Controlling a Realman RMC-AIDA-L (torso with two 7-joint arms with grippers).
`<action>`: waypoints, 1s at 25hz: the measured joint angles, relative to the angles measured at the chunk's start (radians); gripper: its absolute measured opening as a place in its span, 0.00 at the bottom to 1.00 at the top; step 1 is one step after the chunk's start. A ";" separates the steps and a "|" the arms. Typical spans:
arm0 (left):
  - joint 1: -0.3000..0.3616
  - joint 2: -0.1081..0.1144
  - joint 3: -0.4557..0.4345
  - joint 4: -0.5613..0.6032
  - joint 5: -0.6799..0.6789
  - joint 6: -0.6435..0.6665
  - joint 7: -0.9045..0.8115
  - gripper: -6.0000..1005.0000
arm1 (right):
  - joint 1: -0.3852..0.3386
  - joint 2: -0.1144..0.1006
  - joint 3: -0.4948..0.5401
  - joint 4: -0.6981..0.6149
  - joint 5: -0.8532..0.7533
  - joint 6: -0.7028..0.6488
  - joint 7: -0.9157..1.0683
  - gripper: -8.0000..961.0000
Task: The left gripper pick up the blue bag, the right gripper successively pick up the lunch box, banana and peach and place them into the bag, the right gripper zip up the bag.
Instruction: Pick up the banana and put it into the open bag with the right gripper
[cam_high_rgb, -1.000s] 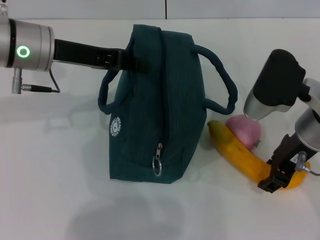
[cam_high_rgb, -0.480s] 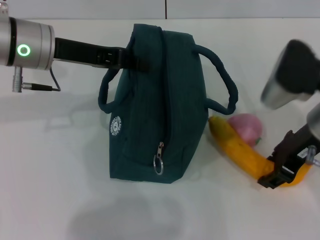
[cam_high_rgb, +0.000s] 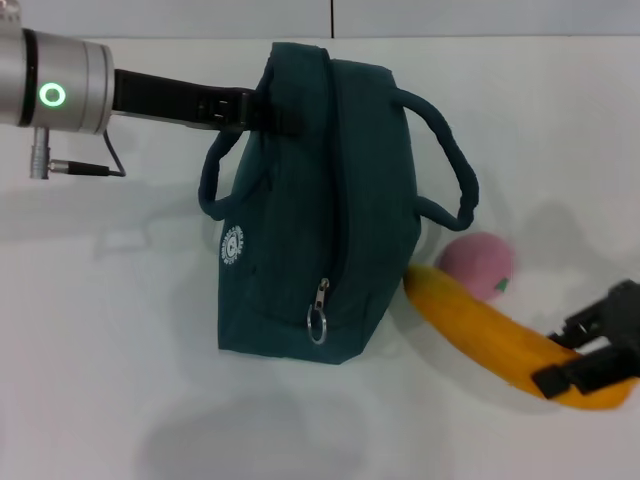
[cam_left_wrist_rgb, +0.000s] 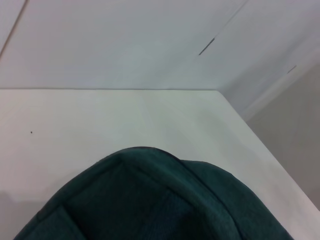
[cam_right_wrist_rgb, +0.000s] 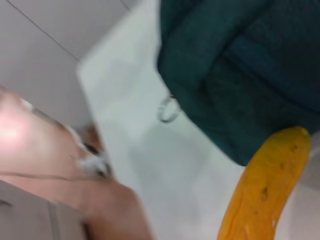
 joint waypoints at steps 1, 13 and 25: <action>-0.002 0.000 0.000 0.000 0.000 0.000 0.000 0.06 | 0.005 -0.006 0.054 0.051 0.007 -0.034 -0.037 0.48; -0.005 0.013 0.000 0.012 -0.087 0.022 -0.007 0.06 | 0.023 -0.094 0.162 0.380 0.129 -0.176 -0.262 0.48; -0.001 0.023 0.000 0.012 -0.095 0.016 -0.001 0.06 | 0.008 -0.109 -0.012 0.386 0.315 -0.184 -0.287 0.48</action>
